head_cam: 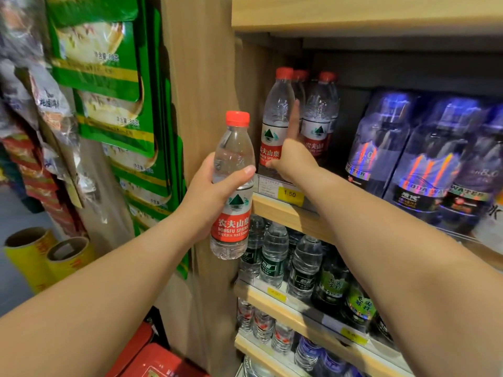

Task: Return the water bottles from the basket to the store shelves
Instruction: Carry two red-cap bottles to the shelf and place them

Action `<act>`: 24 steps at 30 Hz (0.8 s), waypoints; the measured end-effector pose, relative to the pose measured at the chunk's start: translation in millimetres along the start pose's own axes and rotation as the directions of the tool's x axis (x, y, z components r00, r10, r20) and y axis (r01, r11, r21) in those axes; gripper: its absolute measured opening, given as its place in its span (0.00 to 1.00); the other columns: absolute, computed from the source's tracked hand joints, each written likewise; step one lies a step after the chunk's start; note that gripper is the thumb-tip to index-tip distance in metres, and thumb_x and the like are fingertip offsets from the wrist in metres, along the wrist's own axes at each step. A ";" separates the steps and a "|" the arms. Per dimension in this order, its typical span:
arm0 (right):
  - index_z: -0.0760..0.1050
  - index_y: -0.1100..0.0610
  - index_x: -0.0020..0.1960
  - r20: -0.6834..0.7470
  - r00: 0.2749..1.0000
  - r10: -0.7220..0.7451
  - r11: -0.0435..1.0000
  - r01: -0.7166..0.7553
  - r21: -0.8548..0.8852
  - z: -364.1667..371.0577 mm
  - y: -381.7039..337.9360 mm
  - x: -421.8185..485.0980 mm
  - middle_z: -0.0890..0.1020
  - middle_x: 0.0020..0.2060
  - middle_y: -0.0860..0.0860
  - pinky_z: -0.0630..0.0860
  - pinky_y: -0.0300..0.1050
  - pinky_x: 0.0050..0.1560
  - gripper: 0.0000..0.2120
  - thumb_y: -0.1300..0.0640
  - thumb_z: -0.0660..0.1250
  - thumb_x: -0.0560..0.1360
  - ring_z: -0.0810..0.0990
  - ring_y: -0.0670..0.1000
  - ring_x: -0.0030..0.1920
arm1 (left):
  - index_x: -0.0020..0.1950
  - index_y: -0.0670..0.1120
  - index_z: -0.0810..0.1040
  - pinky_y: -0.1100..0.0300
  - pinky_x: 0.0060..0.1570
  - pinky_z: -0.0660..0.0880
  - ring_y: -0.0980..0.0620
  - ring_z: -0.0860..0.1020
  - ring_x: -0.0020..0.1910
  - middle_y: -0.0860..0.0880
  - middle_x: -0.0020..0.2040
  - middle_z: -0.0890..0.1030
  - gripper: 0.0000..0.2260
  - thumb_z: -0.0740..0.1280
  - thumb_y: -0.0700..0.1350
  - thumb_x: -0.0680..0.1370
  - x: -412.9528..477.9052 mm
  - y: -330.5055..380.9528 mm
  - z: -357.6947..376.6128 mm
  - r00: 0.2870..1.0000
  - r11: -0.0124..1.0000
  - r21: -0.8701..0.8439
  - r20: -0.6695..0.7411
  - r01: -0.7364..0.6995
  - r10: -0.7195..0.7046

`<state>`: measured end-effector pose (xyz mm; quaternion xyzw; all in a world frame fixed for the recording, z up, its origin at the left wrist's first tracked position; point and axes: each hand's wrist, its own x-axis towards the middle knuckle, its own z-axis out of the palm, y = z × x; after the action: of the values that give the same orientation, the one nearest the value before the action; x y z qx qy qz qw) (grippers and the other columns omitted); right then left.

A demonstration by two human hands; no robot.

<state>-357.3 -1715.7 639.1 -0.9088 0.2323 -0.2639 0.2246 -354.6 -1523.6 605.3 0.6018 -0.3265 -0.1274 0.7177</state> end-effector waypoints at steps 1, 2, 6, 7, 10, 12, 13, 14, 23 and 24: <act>0.21 0.38 0.67 0.006 1.000 0.026 1.000 -0.025 -0.017 1.8 -2.8 3.3 0.74 0.60 0.56 0.75 0.56 0.58 0.62 0.58 0.75 0.69 0.78 0.55 0.52 | 0.63 0.51 0.73 0.51 0.51 0.79 0.48 0.83 0.51 0.48 0.55 0.83 0.20 0.72 0.49 0.72 0.1 -0.1 -0.2 1.000 1.000 0.001 0.000 -0.002 0.002; 0.24 0.40 0.71 0.008 0.999 0.042 0.999 -0.042 -0.024 3.5 -5.7 5.7 0.74 0.62 0.58 0.74 0.57 0.59 0.61 0.58 0.75 0.69 0.78 0.56 0.55 | 0.63 0.51 0.73 0.51 0.51 0.79 0.48 0.83 0.51 0.48 0.55 0.83 0.20 0.72 0.48 0.73 0.2 -0.5 -0.2 1.000 1.000 0.000 -0.002 -0.001 0.001; 0.19 0.42 0.68 0.019 0.998 0.052 0.998 -0.052 -0.021 4.0 -6.0 7.3 0.67 0.70 0.62 0.72 0.62 0.63 0.63 0.58 0.75 0.69 0.75 0.60 0.63 | 0.63 0.51 0.73 0.50 0.52 0.79 0.48 0.83 0.52 0.48 0.55 0.83 0.20 0.73 0.48 0.73 1.2 -3.8 -0.8 1.000 1.000 0.007 -0.005 -0.002 0.002; 0.23 0.43 0.71 0.038 0.999 0.034 0.999 -0.033 -0.030 0.9 -4.3 3.2 0.70 0.68 0.61 0.73 0.60 0.62 0.59 0.55 0.74 0.70 0.76 0.59 0.63 | 0.62 0.51 0.74 0.50 0.52 0.79 0.48 0.83 0.52 0.48 0.55 0.83 0.20 0.73 0.49 0.72 1.0 -3.7 -0.4 1.000 1.000 0.008 -0.006 -0.009 0.009; 0.54 0.54 0.75 0.003 1.000 -0.028 1.000 0.028 -0.003 -15.7 3.8 -20.4 0.77 0.63 0.55 0.74 0.52 0.61 0.38 0.50 0.71 0.72 0.76 0.55 0.62 | 0.60 0.50 0.75 0.51 0.51 0.79 0.48 0.83 0.50 0.48 0.53 0.83 0.18 0.73 0.48 0.71 3.9 1.0 4.5 0.999 0.998 -0.034 -0.016 -0.053 0.052; 0.65 0.55 0.70 -0.086 0.994 -0.070 0.998 0.070 -0.004 -25.9 11.0 -41.9 0.77 0.61 0.54 0.74 0.50 0.60 0.27 0.50 0.68 0.74 0.76 0.54 0.60 | 0.58 0.49 0.75 0.51 0.51 0.79 0.48 0.83 0.50 0.47 0.52 0.83 0.16 0.73 0.47 0.72 10.4 9.6 9.9 0.993 0.991 -0.061 -0.035 -0.117 0.115; 0.68 0.54 0.68 -0.112 0.989 -0.097 0.995 0.097 -0.006 -30.2 14.8 -53.5 0.78 0.60 0.53 0.74 0.49 0.60 0.24 0.52 0.67 0.74 0.77 0.53 0.59 | 0.57 0.49 0.75 0.49 0.53 0.79 0.48 0.83 0.51 0.46 0.53 0.83 0.17 0.74 0.48 0.71 15.2 15.4 13.4 0.986 0.985 -0.061 -0.046 -0.160 0.157; 0.70 0.54 0.67 -0.123 0.986 -0.116 0.993 0.117 0.000 -33.8 19.0 -64.5 0.78 0.59 0.52 0.73 0.48 0.61 0.21 0.53 0.66 0.75 0.77 0.52 0.59 | 0.56 0.50 0.75 0.46 0.55 0.78 0.47 0.82 0.53 0.46 0.54 0.82 0.18 0.75 0.49 0.69 20.1 21.7 18.1 0.977 0.977 -0.050 -0.053 -0.208 0.206; 0.75 0.56 0.61 -0.236 0.970 -0.048 0.995 0.068 0.074 -38.0 41.7 -98.4 0.79 0.55 0.51 0.74 0.45 0.57 0.15 0.59 0.64 0.75 0.77 0.49 0.55 | 0.65 0.52 0.68 0.51 0.57 0.79 0.54 0.79 0.57 0.52 0.58 0.78 0.32 0.78 0.52 0.65 72.4 45.5 73.2 0.936 0.935 0.052 -0.018 -0.350 0.352; 0.75 0.56 0.61 -0.234 0.971 -0.042 0.996 0.059 0.065 -36.5 43.4 -98.7 0.79 0.55 0.51 0.74 0.44 0.57 0.15 0.59 0.63 0.75 0.77 0.49 0.55 | 0.64 0.53 0.69 0.51 0.56 0.79 0.54 0.79 0.56 0.52 0.58 0.78 0.31 0.78 0.53 0.65 77.1 41.6 75.6 0.943 0.941 0.065 -0.006 -0.331 0.333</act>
<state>-466.0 -1707.1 606.8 -0.8688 0.2239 -0.3820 0.2216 -352.3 -1616.9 673.7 0.5616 -0.4209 0.0109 0.7122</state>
